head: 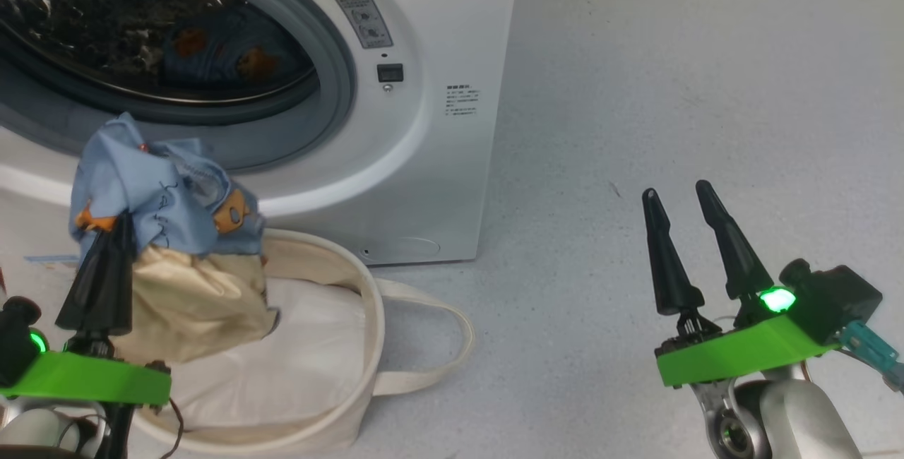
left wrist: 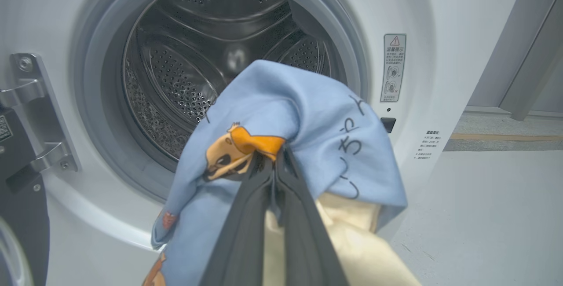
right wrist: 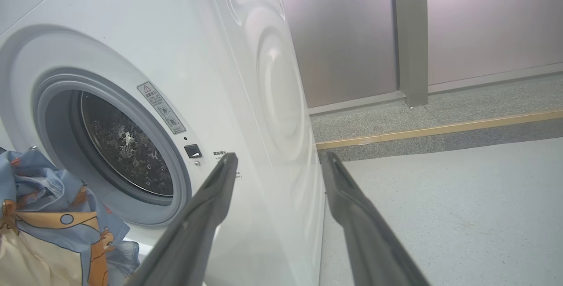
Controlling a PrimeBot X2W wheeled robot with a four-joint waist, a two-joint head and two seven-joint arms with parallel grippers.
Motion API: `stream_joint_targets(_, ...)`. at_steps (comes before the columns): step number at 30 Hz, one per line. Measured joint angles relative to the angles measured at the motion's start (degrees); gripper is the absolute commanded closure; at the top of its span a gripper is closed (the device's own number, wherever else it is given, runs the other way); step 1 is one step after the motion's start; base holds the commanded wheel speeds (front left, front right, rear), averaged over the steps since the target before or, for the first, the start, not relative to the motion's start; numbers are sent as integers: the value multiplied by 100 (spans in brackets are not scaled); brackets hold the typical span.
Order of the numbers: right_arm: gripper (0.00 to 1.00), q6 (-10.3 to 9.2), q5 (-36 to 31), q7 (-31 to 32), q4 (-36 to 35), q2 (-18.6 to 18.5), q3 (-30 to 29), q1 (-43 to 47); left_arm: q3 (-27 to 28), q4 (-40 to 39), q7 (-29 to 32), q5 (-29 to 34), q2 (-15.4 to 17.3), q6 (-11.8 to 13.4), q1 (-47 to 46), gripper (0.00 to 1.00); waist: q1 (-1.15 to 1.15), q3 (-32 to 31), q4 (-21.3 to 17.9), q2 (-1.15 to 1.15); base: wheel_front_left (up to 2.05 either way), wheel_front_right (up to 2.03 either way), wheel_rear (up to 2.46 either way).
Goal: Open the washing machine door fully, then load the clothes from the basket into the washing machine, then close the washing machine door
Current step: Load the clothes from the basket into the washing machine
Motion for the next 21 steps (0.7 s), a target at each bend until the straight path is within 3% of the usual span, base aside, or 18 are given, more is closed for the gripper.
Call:
stream_joint_targets(9, 0, 0, 34, -67, -12, 0, 24, -10, -5, 354, 296, -32, 121, -98, -470, 100, 0, 236, -73, 0, 0, 0, 0)
stream_joint_targets(21, 0, 0, 91, -324, 9, 0, 159, -171, -80, 1849, 839, -192, 285, -786, -2303, 100, 1, 782, -407, 0, 0, 0, 0)
